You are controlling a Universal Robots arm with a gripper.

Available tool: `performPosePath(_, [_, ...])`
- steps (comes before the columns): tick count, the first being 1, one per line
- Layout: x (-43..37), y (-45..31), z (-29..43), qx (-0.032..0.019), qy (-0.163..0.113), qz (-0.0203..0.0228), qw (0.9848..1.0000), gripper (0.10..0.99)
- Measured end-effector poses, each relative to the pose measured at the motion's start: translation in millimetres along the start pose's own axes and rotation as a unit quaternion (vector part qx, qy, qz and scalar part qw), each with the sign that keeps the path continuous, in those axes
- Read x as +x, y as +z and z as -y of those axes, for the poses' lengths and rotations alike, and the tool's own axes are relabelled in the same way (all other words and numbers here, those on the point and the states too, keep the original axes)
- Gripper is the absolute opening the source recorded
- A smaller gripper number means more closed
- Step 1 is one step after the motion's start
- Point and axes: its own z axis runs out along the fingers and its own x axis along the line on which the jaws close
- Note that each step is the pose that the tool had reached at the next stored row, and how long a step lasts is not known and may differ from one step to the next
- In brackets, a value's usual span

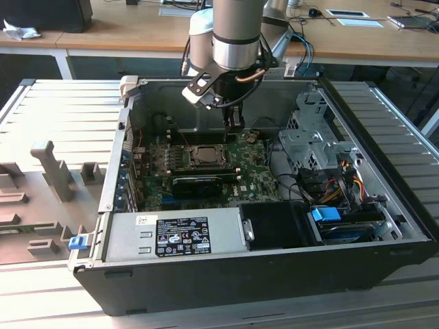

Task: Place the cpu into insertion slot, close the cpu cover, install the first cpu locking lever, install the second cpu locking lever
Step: 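Close the cpu cover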

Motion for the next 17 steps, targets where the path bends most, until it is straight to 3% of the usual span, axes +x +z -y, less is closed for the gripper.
performPosePath(17, [0.0, -0.2, 3.9, 0.0, 0.0, 0.0, 1.0, 0.106])
